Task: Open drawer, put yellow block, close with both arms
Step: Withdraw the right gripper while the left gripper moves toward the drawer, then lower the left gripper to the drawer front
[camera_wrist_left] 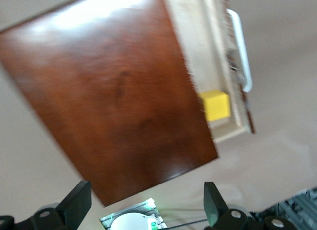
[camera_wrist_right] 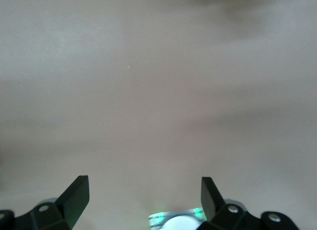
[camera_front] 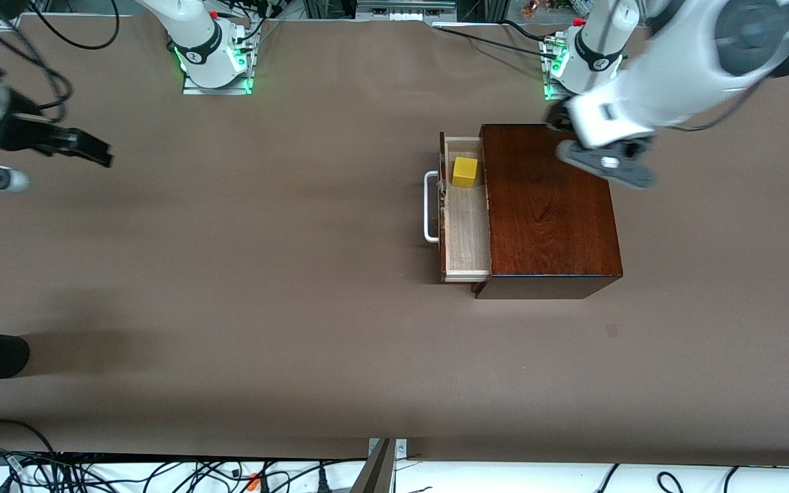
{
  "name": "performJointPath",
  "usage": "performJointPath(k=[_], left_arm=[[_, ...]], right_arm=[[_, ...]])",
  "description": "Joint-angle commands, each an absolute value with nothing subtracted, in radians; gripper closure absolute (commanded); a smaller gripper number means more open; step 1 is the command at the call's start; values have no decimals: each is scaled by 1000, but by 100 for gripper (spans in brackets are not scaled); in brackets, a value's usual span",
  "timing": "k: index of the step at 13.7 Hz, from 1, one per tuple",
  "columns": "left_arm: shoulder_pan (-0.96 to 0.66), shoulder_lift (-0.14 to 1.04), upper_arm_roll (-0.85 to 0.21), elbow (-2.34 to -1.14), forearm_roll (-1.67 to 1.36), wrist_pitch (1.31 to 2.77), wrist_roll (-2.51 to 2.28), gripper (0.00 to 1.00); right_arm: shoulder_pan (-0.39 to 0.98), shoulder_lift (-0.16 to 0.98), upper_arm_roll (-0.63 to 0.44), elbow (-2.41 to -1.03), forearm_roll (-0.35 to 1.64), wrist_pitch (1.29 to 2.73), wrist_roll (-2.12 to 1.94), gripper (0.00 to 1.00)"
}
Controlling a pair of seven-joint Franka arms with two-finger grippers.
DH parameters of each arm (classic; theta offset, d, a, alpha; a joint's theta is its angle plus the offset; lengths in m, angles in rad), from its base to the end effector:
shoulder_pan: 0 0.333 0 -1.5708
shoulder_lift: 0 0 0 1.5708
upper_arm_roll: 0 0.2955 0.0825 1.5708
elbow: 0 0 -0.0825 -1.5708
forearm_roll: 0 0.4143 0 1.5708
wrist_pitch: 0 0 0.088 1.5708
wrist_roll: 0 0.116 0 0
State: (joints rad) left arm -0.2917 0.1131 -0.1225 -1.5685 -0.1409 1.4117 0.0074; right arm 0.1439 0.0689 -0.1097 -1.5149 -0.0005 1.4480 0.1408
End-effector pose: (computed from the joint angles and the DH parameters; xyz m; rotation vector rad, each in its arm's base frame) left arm 0.5341 -0.2512 0.5202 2.9432 -0.6369 -0.4468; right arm 0.5890 0.0220 0.5726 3.1103 -0.1664 -0.2093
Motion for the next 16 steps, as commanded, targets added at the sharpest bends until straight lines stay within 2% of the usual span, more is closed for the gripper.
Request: performJointPath(k=[1, 5, 11, 16], left_arm=[[-398, 159, -110, -1525, -158, 1391, 99, 0], [-480, 227, -115, -1526, -181, 1554, 309, 0], [-544, 382, -201, -1542, -183, 1866, 589, 0], [-609, 500, -201, -1542, -71, 2022, 690, 0]], right_arm=[[71, 44, -91, -1552, -18, 1502, -59, 0], [61, 46, -92, -1568, -18, 1523, -71, 0], [63, 49, -87, -1563, -15, 1536, 6, 0], [61, 60, -94, -1559, -6, 1529, 3, 0]])
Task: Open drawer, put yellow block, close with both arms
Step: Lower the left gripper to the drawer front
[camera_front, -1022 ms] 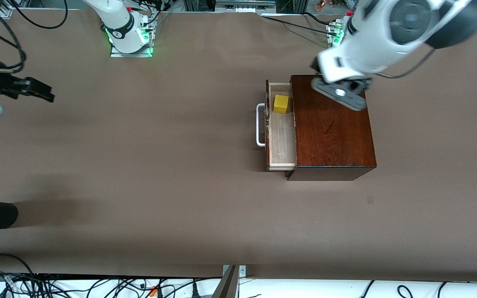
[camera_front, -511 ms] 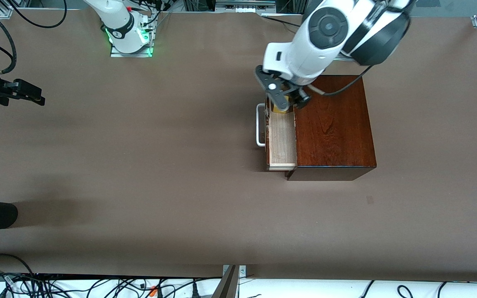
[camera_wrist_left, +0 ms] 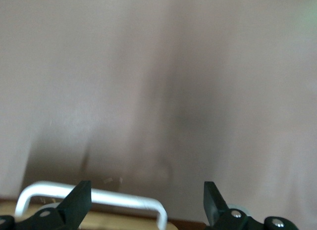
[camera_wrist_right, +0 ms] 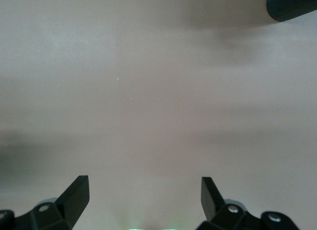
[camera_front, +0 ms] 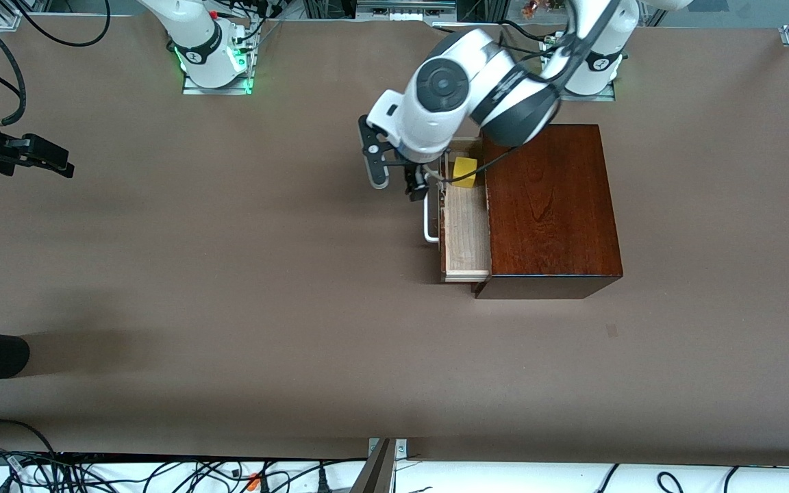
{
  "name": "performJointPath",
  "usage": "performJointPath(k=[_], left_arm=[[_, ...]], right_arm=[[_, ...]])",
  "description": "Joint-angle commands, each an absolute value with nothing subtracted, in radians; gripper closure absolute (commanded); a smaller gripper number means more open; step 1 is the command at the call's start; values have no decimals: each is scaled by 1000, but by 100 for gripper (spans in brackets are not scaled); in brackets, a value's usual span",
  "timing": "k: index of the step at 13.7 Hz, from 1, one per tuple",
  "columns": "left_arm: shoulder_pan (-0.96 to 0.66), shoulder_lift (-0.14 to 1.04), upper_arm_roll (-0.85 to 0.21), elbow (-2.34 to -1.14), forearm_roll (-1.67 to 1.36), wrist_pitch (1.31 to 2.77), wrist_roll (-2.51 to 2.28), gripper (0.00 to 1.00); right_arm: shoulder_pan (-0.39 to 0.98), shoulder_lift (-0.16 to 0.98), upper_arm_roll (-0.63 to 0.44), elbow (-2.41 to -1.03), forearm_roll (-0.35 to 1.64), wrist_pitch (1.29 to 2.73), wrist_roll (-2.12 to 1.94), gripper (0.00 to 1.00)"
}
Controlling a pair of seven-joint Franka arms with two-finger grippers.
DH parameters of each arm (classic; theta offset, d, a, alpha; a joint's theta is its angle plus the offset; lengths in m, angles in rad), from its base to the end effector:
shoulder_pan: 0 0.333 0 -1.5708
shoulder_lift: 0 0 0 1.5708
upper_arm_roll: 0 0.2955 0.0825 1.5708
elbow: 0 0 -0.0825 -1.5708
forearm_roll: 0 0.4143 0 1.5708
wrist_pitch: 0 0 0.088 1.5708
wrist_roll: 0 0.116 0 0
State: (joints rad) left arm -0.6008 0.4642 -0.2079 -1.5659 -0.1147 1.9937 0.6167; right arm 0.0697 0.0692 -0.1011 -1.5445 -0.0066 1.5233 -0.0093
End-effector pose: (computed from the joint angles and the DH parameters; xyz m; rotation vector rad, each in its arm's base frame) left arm 0.4873 -0.4997 0.3386 2.2952 -1.8495 -0.0689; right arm 0.5970 -0.0178 0.5635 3.1265 -0.0347 -0.1413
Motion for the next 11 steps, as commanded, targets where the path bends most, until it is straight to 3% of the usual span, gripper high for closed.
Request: performJointPath(k=[1, 11], left_arm=[[-617, 517, -201, -1542, -64, 2031, 712, 0], [-646, 583, -199, -1592, 209, 2056, 739, 0]], right_arm=[[61, 60, -94, -1559, -3, 1531, 3, 0], [63, 57, -86, -1529, -2, 1520, 8, 0]])
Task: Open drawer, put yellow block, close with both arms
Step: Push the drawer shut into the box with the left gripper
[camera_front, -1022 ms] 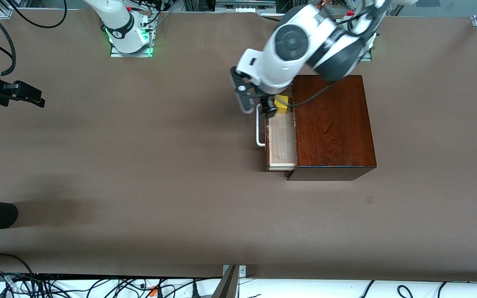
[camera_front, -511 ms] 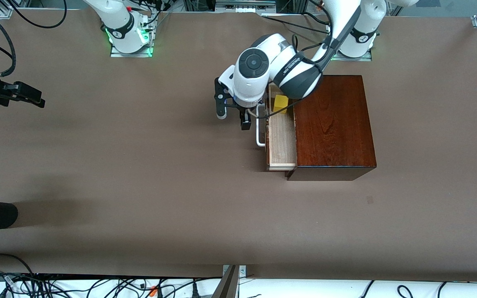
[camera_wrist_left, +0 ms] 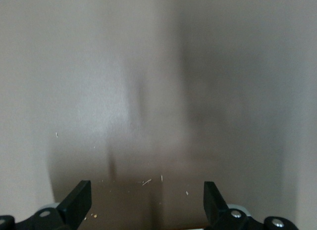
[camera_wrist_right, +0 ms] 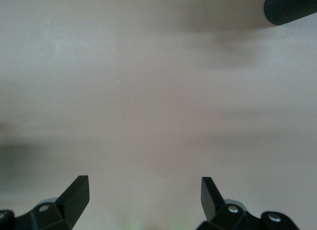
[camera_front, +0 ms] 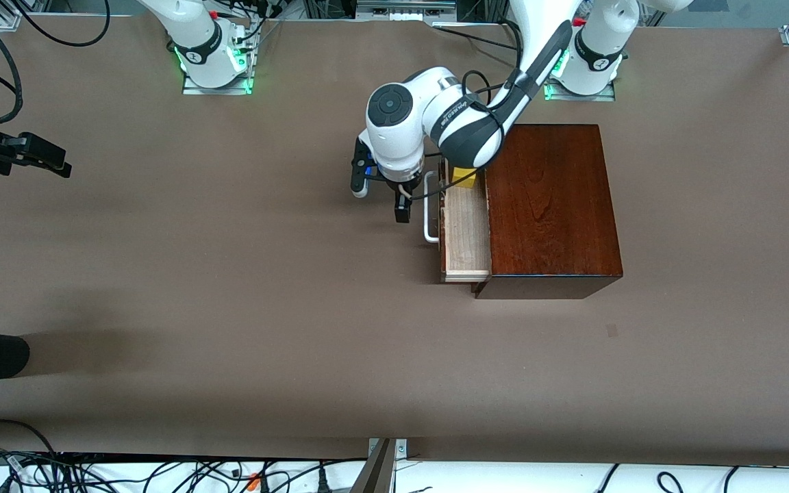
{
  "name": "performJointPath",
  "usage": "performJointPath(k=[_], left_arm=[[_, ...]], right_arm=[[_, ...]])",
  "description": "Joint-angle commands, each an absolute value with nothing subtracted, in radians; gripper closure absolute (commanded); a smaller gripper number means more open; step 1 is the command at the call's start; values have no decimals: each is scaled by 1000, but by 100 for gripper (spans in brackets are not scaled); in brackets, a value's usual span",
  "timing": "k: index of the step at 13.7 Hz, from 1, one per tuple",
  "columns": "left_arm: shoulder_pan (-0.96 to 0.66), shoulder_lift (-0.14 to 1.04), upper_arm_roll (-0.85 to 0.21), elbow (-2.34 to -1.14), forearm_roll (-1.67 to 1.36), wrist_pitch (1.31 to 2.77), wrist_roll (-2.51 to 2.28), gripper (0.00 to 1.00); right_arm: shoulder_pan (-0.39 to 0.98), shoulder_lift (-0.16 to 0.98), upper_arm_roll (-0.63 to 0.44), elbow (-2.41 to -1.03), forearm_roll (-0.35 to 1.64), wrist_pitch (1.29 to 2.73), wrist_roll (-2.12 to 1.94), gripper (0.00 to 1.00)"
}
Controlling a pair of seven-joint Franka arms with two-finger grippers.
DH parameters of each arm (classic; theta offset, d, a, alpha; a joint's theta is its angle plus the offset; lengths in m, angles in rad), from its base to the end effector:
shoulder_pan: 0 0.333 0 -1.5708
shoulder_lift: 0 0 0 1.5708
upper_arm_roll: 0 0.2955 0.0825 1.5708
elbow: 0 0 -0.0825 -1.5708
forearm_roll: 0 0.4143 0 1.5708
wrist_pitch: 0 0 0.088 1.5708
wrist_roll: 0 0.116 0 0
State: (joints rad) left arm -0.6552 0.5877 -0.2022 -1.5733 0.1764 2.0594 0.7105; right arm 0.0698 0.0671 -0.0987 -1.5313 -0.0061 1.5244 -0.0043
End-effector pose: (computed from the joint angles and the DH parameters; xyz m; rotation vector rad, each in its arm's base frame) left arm 0.4766 -0.5123 0.2535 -2.1223 2.2508 0.1303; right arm 0.5974 -0.0163 0.5713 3.1277 -0.0386 -0.1156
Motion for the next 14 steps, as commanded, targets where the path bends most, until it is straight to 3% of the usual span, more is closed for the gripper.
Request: performJointPath(k=[1, 14], left_arm=[[-640, 584, -199, -1595, 219, 2051, 739, 0], [-549, 534, -187, -1580, 219, 1815, 767, 0]], right_arm=[[63, 60, -86, -1531, -2, 1519, 8, 0], [64, 61, -86, -1537, -2, 1531, 6, 0]])
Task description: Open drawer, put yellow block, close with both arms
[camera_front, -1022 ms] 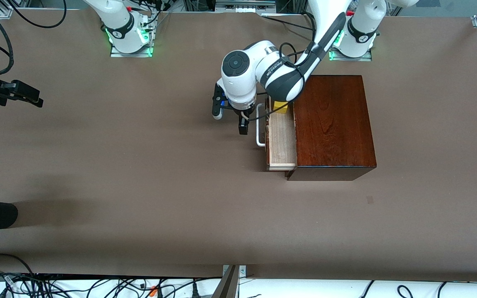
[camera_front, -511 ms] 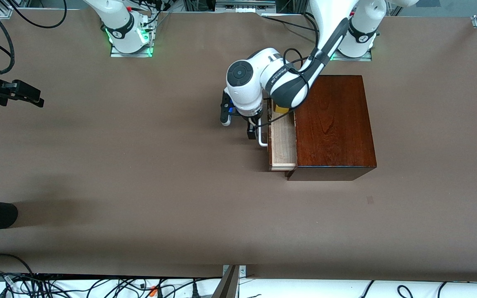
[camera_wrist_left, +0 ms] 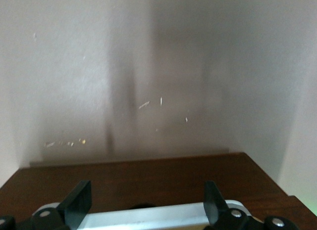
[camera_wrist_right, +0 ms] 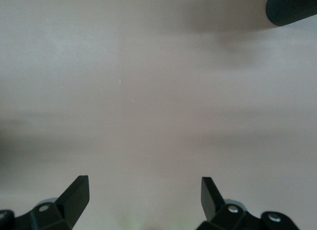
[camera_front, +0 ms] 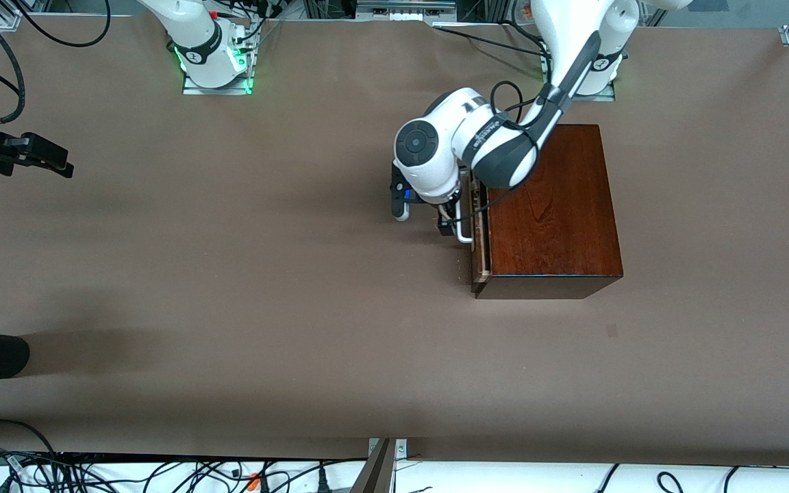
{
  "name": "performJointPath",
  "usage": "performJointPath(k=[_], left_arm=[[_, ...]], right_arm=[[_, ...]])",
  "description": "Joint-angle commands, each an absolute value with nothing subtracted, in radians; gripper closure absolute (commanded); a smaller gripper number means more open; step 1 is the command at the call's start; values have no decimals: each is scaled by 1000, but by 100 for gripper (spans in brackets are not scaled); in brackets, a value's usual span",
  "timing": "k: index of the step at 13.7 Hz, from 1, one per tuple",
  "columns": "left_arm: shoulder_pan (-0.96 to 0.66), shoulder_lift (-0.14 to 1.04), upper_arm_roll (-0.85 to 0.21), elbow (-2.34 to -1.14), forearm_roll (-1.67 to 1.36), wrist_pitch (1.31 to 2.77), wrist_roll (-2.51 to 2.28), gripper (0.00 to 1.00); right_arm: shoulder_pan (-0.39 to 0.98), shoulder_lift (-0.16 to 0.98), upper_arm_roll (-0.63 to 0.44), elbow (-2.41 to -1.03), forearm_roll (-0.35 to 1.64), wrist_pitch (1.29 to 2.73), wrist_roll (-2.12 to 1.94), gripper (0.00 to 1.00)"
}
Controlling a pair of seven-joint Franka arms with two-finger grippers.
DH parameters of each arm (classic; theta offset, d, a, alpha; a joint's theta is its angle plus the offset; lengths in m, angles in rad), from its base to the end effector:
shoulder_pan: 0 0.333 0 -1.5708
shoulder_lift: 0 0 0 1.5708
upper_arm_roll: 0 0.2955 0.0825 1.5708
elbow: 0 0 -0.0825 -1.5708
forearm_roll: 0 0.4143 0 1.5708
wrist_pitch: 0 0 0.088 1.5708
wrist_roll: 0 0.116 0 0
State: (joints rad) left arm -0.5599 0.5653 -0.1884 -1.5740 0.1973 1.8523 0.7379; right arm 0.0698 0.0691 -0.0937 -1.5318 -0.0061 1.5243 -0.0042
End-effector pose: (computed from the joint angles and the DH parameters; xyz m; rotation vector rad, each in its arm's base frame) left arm 0.5135 -0.4377 0.2542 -2.1652 2.1264 0.4185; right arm 0.5979 -0.0134 0.5699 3.1277 -0.0309 -0.1196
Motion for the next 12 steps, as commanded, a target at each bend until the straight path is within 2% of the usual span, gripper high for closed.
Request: performJointPath(k=[1, 8, 12], left_arm=[[-548, 532, -187, -1580, 219, 1813, 767, 0], [-540, 512, -189, -1575, 218, 1790, 762, 0], [-540, 424, -189, -1546, 114, 1689, 587, 0]], right_arm=[[64, 63, -86, -1537, -2, 1529, 6, 0], [64, 63, -86, -1540, -2, 1531, 6, 0], [64, 63, -86, -1540, -3, 1529, 6, 0]])
